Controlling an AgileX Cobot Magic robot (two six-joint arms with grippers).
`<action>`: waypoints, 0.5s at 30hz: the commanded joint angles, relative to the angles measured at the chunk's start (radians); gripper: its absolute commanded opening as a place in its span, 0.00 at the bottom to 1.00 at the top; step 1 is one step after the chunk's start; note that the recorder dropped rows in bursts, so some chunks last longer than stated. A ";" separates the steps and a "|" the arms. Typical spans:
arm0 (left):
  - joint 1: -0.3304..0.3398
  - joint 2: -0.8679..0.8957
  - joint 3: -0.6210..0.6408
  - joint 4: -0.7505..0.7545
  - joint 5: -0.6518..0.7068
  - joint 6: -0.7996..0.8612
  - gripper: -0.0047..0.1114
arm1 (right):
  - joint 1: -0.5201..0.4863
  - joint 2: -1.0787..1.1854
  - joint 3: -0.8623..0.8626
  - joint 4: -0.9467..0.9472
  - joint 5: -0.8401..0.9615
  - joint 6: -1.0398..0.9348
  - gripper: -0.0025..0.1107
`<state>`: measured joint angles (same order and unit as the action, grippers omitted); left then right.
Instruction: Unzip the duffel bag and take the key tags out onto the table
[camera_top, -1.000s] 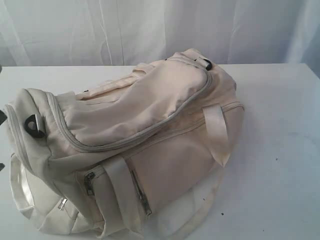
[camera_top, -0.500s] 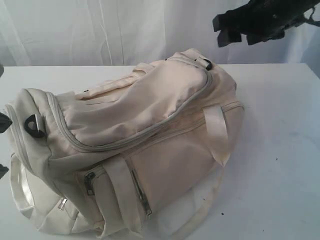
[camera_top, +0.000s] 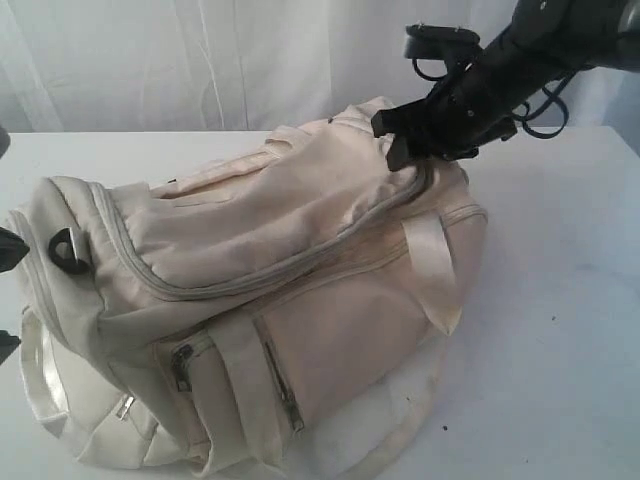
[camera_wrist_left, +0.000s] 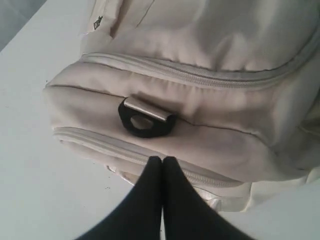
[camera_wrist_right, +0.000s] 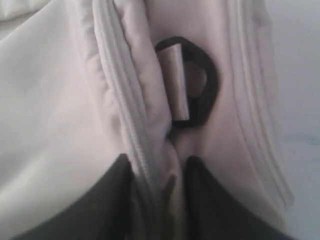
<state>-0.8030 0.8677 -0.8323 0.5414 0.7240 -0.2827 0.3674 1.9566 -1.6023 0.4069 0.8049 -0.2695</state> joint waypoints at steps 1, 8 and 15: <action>0.001 -0.007 0.006 -0.002 0.001 -0.002 0.04 | -0.001 -0.032 -0.007 -0.141 0.135 0.130 0.02; 0.001 -0.007 0.006 -0.002 0.001 0.018 0.04 | -0.001 -0.102 0.000 -0.291 0.377 0.301 0.02; 0.001 -0.007 0.006 -0.004 0.001 0.021 0.04 | -0.001 -0.115 0.000 -0.312 0.416 0.316 0.02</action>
<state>-0.8030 0.8677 -0.8323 0.5414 0.7240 -0.2600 0.3716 1.8575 -1.6062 0.1466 1.1731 0.0447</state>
